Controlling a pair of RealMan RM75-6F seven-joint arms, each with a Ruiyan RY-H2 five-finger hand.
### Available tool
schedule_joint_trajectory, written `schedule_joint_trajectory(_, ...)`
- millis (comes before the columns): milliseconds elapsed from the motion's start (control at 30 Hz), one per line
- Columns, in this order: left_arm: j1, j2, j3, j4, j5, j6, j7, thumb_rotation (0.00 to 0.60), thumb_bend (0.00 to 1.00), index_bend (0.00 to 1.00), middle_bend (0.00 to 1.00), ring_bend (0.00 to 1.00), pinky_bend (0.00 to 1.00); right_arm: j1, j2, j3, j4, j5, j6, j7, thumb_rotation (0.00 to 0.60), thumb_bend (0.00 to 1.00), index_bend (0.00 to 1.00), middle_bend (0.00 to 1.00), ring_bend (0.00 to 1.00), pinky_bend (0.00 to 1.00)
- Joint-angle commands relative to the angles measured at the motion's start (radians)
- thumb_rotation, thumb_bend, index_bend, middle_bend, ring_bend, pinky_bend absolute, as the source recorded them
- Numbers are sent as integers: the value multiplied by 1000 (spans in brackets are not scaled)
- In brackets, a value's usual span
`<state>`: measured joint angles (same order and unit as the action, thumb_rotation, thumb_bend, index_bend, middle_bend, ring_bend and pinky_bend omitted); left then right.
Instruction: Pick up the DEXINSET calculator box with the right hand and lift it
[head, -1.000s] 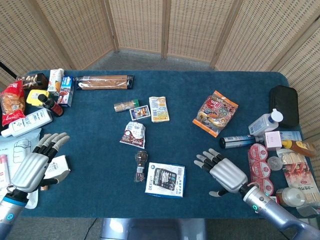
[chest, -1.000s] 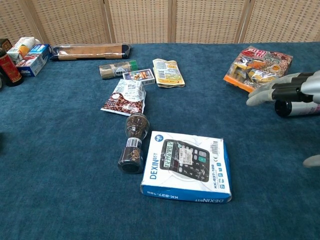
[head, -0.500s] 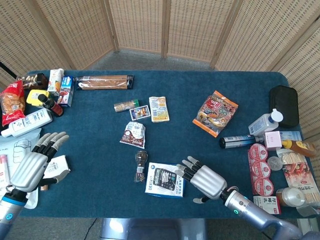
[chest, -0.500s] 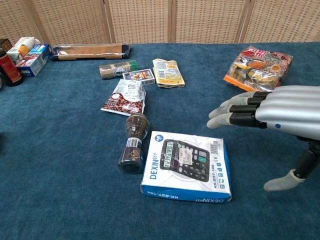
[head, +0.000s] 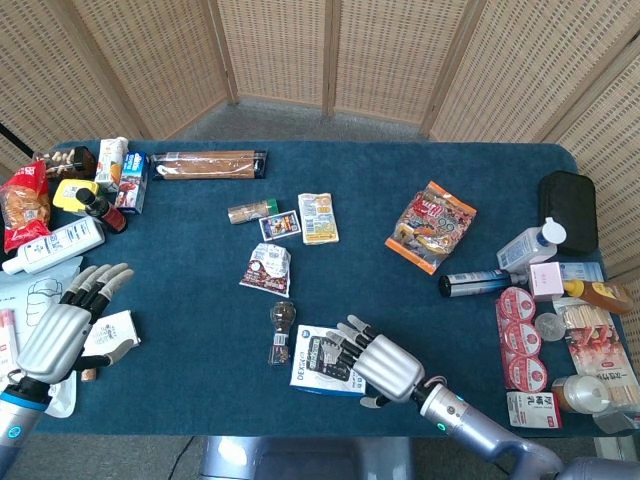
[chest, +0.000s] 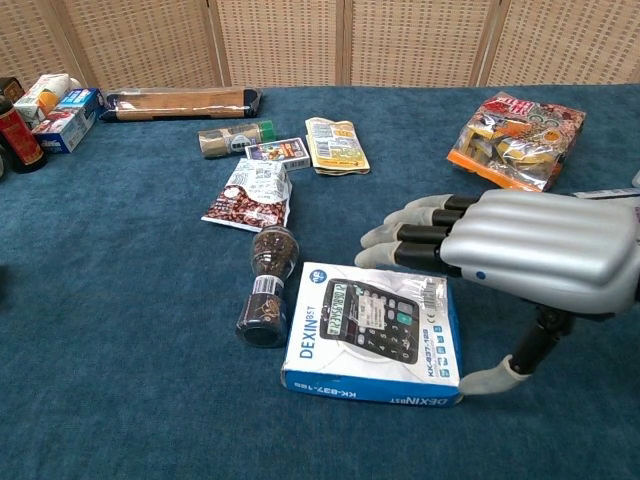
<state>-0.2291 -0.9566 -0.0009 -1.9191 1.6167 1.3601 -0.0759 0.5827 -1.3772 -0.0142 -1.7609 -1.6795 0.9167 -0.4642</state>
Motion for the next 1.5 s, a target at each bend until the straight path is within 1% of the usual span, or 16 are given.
schedule_joint_trajectory(33, 0, 1, 1, 3, 0, 1, -3, 600, 304, 0, 0, 0, 0, 8, -16, -10, 8, 4, -14, -2, 444, 99, 0, 0, 0, 0)
schedule_joint_trajectory(200, 2, 5, 0, 3, 3, 6, -5, 600, 305, 0, 0, 0, 0, 22, -55, -25, 35, -8, -27, 9, 445, 96, 0, 0, 0, 0)
schedule_joint_trajectory(400, 4, 9, 1, -3, 3, 10, -2, 600, 306, 0, 0, 0, 0, 36, -103, -25, 78, -30, -8, 49, 447, 93, 0, 0, 0, 0)
schedule_joint_trajectory(667, 7, 15, 1, -8, 6, 16, 0, 600, 304, 0, 0, 0, 0, 65, -166, -10, 139, -51, 11, 103, 445, 95, 0, 0, 0, 0)
schedule_joint_trajectory(900, 14, 23, 4, -8, 6, 24, -4, 600, 305, 0, 0, 0, 0, 86, -220, 2, 221, -67, 42, 153, 444, 94, 0, 0, 0, 0)
schedule_joint_trajectory(1100, 17, 28, 5, -10, 8, 26, -9, 600, 305, 0, 0, 0, 0, 90, -253, -13, 274, -79, 61, 182, 445, 94, 0, 0, 0, 0)
schedule_joint_trajectory(1367, 17, 30, 5, -16, 11, 26, -6, 600, 305, 0, 0, 0, 0, 104, -282, -17, 330, -87, 74, 201, 444, 94, 0, 0, 0, 0)
schedule_joint_trajectory(1500, 18, 33, 6, -19, 15, 28, -3, 600, 306, 0, 0, 0, 0, 120, -306, -14, 383, -96, 80, 221, 448, 94, 0, 0, 0, 0)
